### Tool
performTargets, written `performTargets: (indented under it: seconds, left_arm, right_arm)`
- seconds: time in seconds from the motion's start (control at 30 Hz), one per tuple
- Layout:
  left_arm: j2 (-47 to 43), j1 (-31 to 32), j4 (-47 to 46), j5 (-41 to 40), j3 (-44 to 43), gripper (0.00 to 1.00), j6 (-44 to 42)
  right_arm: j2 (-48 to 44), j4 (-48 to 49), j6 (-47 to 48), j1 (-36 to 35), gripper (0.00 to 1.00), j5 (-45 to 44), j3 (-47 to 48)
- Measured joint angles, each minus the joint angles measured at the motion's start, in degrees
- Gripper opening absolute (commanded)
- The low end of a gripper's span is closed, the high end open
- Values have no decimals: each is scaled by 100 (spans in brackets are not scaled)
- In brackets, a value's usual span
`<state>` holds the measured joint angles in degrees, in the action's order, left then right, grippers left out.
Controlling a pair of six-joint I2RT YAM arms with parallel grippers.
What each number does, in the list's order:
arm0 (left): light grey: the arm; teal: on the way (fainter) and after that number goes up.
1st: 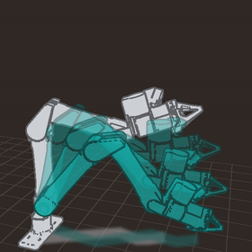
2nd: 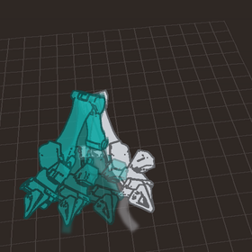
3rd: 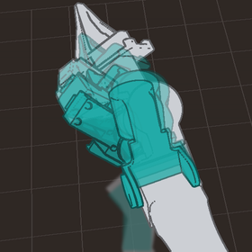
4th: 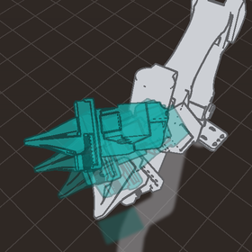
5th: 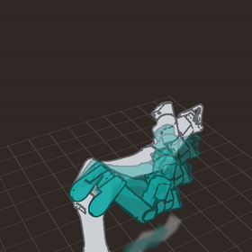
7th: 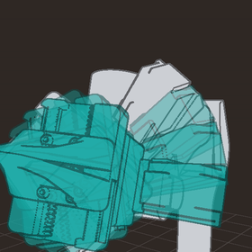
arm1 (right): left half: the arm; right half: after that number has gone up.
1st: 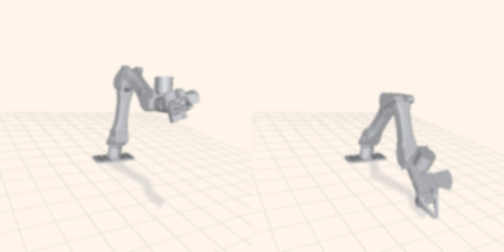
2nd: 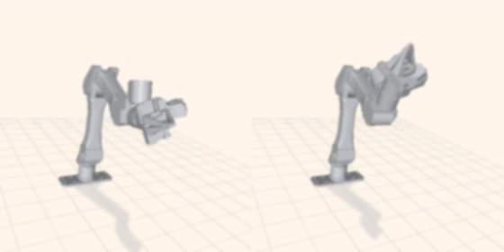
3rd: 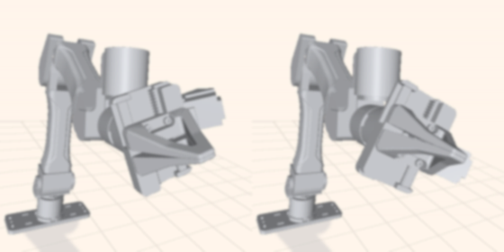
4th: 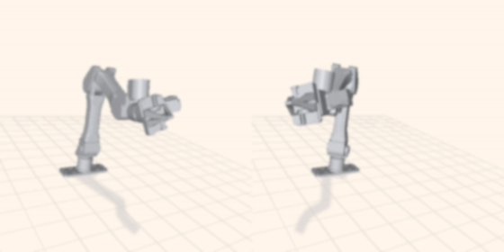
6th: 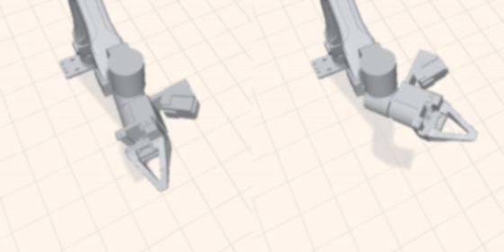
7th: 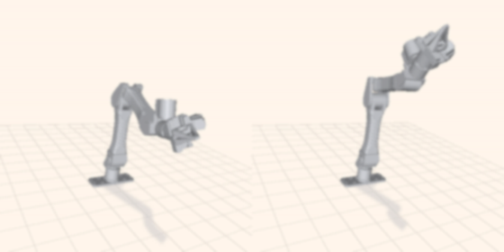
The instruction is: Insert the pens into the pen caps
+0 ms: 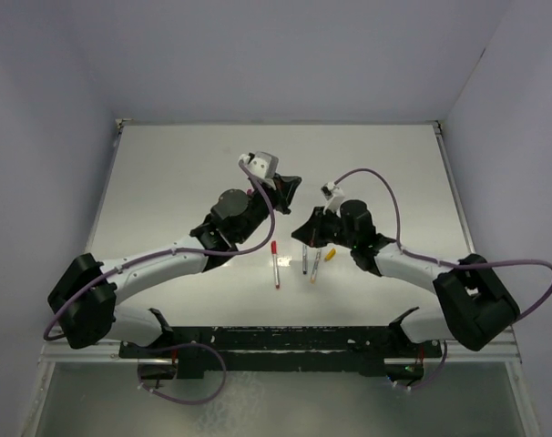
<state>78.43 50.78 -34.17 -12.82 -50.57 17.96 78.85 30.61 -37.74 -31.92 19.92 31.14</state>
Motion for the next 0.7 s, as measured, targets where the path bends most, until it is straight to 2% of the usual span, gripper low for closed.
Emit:
performTargets:
  seconds: [0.2, 0.27, 0.33, 0.4, 0.5, 0.6, 0.7]
  left_arm:
    - [-98, -2, 304, -282, 129, 0, -72]
    - [-197, -2, 682, -422, 168, 7, -55]
    - [-280, -2, 1200, -579, 155, 16, 52]
    - [-297, -2, 1792, -704, 87, 24, 173]
    - [-195, -2, 2857, -809, -142, 34, 450]
    - [35, 7, 3567, -800, -271, 38, 763]
    - [343, 131, 4118, -800, -258, 41, 1075]
  right_arm:
    - [-378, -358, 157, 0, 0, -302, 59]
    - [-520, -529, 245, 0, 1, -468, 138]
    - [-656, -723, 332, 0, 18, -693, 236]
    - [-758, -905, 400, 0, 31, -905, 328]
    - [-931, -1244, 542, 0, 43, -1327, 433]
    - [-1073, -1622, 595, 0, 49, -1762, 479]
    - [-1189, -2009, 570, 0, 50, -2166, 481]
